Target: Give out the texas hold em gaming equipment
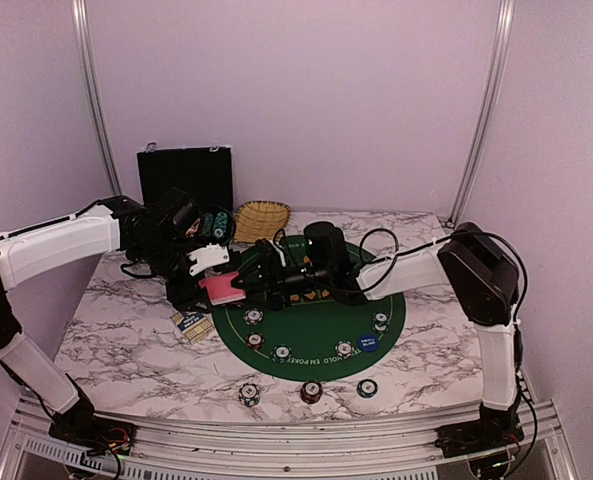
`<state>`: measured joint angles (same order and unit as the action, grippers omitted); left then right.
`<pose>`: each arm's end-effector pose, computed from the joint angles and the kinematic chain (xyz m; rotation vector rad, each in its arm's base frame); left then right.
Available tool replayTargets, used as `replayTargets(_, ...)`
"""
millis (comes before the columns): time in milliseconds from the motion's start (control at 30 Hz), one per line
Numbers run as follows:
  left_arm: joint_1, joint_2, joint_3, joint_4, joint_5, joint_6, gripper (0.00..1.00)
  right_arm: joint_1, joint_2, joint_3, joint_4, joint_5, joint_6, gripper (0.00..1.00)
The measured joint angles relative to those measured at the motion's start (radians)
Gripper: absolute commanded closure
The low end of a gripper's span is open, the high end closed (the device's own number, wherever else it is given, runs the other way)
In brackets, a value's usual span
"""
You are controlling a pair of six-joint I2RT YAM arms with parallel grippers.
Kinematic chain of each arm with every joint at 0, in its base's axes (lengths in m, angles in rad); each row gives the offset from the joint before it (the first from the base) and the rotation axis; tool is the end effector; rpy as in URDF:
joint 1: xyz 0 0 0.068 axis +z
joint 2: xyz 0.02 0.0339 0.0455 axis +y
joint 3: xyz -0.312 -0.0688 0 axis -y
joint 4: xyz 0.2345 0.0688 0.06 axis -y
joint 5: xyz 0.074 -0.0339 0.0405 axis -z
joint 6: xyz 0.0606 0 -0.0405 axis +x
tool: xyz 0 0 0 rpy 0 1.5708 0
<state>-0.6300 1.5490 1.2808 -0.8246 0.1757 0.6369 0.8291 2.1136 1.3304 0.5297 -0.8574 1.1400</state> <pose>0.2497 -0.1951 0.3025 1.6170 2.1055 -0.2315 0.3038 0.3994 0.2292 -0.4305 2.3063 1.9852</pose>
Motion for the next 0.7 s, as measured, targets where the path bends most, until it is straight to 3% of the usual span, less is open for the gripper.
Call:
replayTargets(233,-0.011,0.019,0.003,-0.008,0.007,0.007,1.00,0.006,0.046,0.011,0.086,-0.039,0.068,0.45)
replayTargets(533,-0.019,0.030,0.017,-0.012,0.007,0.015,1.00,0.012,0.076,0.035,0.137,-0.060,0.117,0.65)
replayTargets(633,-0.021,0.037,0.020,-0.012,0.007,0.017,1.00,0.015,0.088,0.051,0.144,-0.062,0.124,0.77)
replayTargets(667,-0.022,0.037,0.020,-0.013,0.007,0.018,0.98,0.016,0.091,0.055,0.145,-0.062,0.127,0.81)
replayTargets(700,-0.024,0.039,0.022,-0.014,0.007,0.018,0.85,0.017,0.093,0.059,0.145,-0.064,0.129,0.84)
